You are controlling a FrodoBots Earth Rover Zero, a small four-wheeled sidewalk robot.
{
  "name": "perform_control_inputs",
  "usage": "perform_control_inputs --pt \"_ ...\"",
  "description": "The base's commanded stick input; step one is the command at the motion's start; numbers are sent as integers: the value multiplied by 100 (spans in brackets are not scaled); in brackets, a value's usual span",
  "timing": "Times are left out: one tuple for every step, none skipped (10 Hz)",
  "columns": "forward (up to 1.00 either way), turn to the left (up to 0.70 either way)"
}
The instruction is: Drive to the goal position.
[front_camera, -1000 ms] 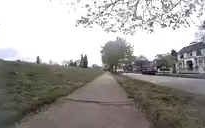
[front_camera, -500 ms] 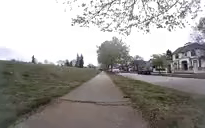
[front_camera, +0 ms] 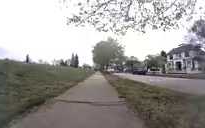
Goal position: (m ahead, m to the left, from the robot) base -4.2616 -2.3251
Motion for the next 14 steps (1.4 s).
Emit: perform_control_inputs --pt "0 -100" --pt "0 -100" --pt "0 -100" --pt "0 -100" --pt "0 -100" --pt "0 -100" --pt "0 -100" --pt "0 -100" --pt "0 -100" --pt "0 -100" --pt "0 -100" --pt "0 -100" --pt "0 -100" --pt "0 -100"
